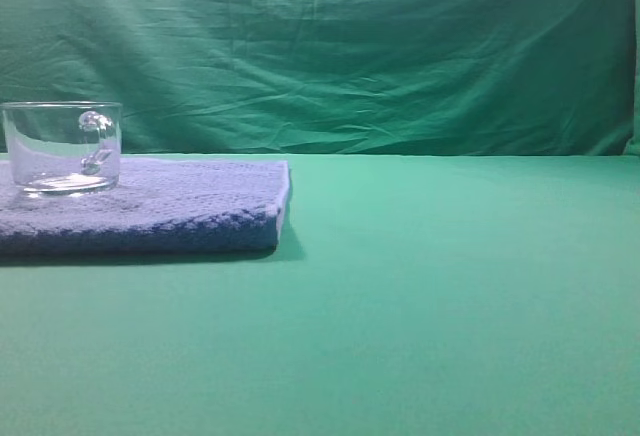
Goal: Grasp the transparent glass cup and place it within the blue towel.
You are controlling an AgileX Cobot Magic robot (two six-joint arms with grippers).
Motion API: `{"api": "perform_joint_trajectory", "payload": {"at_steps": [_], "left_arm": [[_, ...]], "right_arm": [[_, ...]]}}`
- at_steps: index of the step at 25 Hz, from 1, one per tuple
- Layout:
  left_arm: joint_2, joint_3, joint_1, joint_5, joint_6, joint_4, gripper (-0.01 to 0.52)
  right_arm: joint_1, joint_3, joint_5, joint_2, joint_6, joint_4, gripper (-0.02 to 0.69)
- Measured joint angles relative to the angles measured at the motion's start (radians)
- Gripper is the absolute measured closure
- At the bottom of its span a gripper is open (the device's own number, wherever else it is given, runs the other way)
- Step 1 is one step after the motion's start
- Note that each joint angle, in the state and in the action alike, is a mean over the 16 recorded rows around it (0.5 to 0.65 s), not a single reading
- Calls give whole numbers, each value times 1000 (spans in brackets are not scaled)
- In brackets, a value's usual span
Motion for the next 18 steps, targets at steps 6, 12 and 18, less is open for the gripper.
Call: {"api": "perform_joint_trajectory", "payload": {"at_steps": [6,12,18], "left_arm": [[0,0,0,0,0,0,514],[0,0,0,0,0,0,514],[0,0,0,0,0,0,514]], "right_arm": [[-90,145,-64,-140,0,10,611],[-131,241,-104,-203,0,18,611],[-138,287,-89,-210,-2,20,611]]}}
